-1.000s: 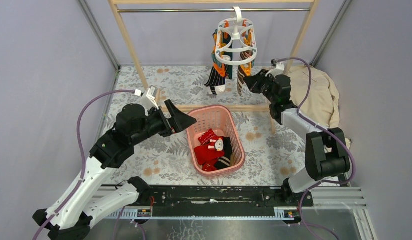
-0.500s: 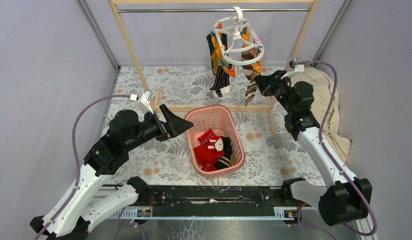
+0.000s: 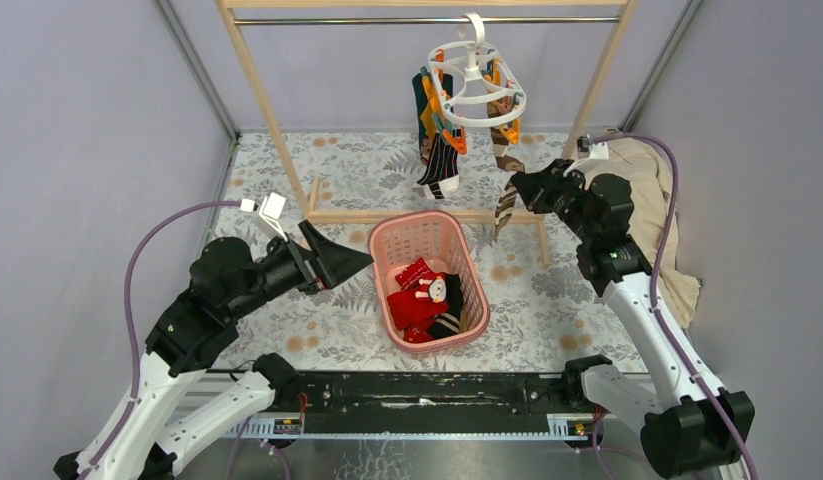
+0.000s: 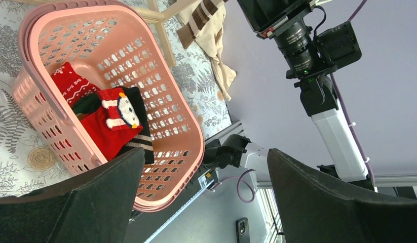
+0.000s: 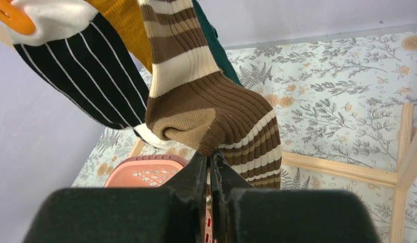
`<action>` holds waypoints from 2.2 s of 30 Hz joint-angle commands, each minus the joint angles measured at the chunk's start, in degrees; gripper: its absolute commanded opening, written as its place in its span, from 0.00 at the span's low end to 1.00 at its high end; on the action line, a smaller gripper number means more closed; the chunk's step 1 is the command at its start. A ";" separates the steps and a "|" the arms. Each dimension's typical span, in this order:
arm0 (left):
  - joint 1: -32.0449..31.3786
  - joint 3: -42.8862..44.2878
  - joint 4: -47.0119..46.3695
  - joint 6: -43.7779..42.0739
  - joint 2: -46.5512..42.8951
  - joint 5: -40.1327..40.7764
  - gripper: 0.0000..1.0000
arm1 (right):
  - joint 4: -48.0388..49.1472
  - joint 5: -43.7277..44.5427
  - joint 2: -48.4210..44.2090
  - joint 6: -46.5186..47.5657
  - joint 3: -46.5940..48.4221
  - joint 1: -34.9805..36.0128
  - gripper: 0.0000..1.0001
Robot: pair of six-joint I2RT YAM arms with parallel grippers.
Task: Remove the socks clipped to the hanger
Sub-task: Remove the sock from the hanger.
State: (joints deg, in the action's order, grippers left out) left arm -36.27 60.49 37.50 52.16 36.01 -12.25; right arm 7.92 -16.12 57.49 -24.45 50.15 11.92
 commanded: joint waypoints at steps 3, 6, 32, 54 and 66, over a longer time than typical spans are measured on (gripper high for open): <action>0.25 -1.11 -0.15 0.89 -1.87 -1.28 0.99 | -2.76 -0.48 -2.79 1.72 2.36 0.00 0.06; 0.29 -1.50 -0.22 1.36 -2.12 -1.79 0.99 | -4.20 -0.42 -3.62 2.26 2.84 -0.06 0.06; 0.28 -7.58 -1.47 3.40 -9.12 -6.58 0.99 | -9.65 -9.17 -11.49 -5.58 2.59 -0.10 0.06; 0.28 -10.18 -6.35 0.65 -9.35 -10.74 0.99 | -3.04 -26.57 -12.94 -25.71 7.39 -0.04 0.04; 0.28 -9.99 -9.54 1.19 -8.63 -11.20 0.99 | 13.48 -33.74 -12.45 -40.68 0.71 -0.07 0.03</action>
State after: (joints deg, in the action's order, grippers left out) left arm -36.27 50.92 33.58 53.67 27.73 -21.91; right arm 10.13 -45.25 45.15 -56.58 52.58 11.92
